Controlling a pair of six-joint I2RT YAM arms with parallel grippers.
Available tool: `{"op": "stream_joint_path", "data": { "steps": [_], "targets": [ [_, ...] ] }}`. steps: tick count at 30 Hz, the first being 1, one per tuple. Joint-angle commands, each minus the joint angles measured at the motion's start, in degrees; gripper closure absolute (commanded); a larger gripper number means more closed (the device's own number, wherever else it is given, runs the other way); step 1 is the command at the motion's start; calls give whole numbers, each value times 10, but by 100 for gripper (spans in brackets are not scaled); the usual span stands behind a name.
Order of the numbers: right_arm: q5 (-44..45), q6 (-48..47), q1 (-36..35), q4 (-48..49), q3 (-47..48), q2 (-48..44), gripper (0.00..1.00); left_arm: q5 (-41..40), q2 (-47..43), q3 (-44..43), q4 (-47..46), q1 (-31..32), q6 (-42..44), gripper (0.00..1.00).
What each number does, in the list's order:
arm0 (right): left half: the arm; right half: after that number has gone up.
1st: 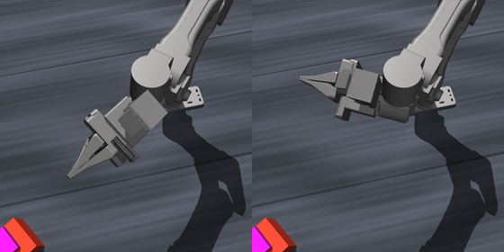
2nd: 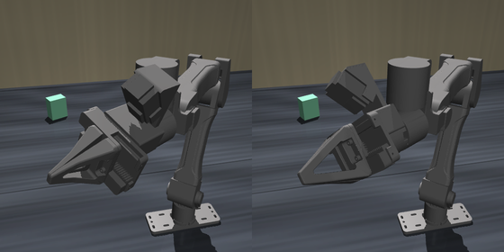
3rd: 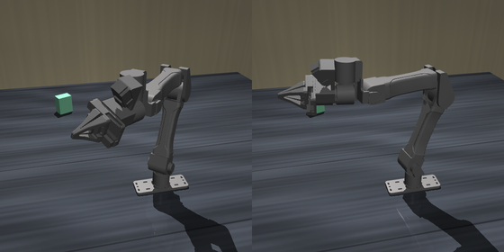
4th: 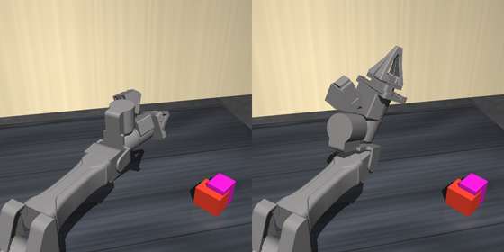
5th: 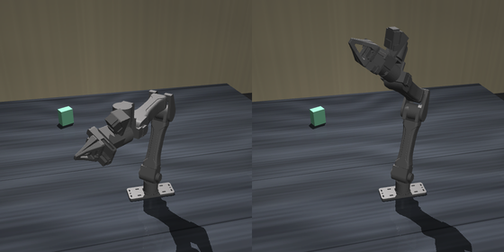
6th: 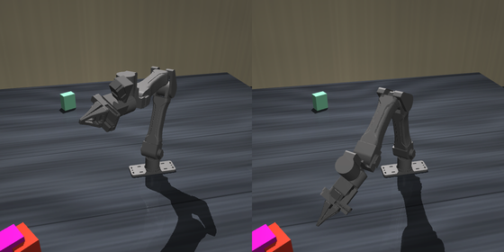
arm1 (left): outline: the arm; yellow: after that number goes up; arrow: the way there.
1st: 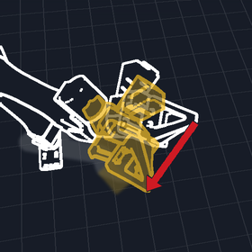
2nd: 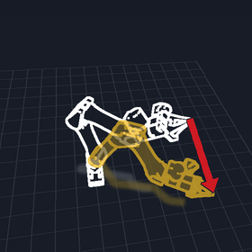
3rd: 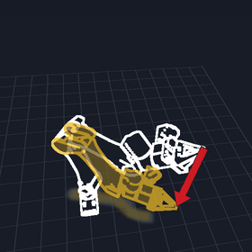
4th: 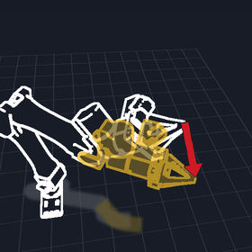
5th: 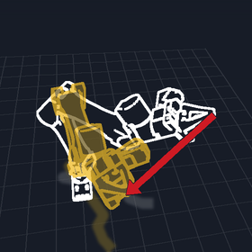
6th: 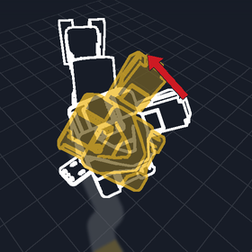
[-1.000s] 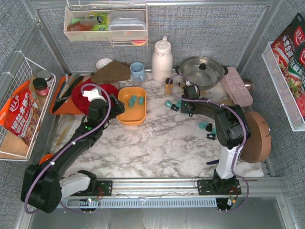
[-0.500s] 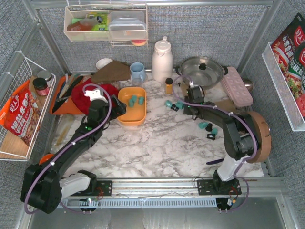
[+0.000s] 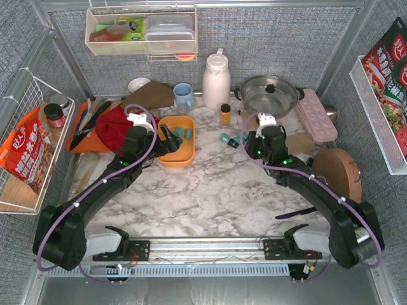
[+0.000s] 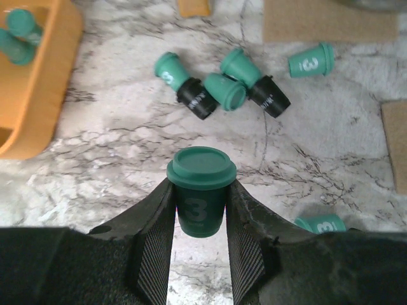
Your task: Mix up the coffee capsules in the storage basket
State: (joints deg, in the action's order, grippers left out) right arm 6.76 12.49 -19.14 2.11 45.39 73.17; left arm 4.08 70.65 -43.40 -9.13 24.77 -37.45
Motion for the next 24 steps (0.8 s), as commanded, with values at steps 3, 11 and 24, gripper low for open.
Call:
{"op": "stream_joint_path", "data": {
  "steps": [3, 11, 24],
  "targets": [
    [-38, -54, -33, 104, -61, -101, 71, 23, 20, -28, -13, 35, 17, 1],
    [-135, -197, -97, 262, -176, -181, 69, 7, 54, -87, 2, 105, 60, 1],
    [-271, -296, -116, 324, -233, -177, 68, 43, 29, -64, -64, 149, 88, 9]
  ]
}}
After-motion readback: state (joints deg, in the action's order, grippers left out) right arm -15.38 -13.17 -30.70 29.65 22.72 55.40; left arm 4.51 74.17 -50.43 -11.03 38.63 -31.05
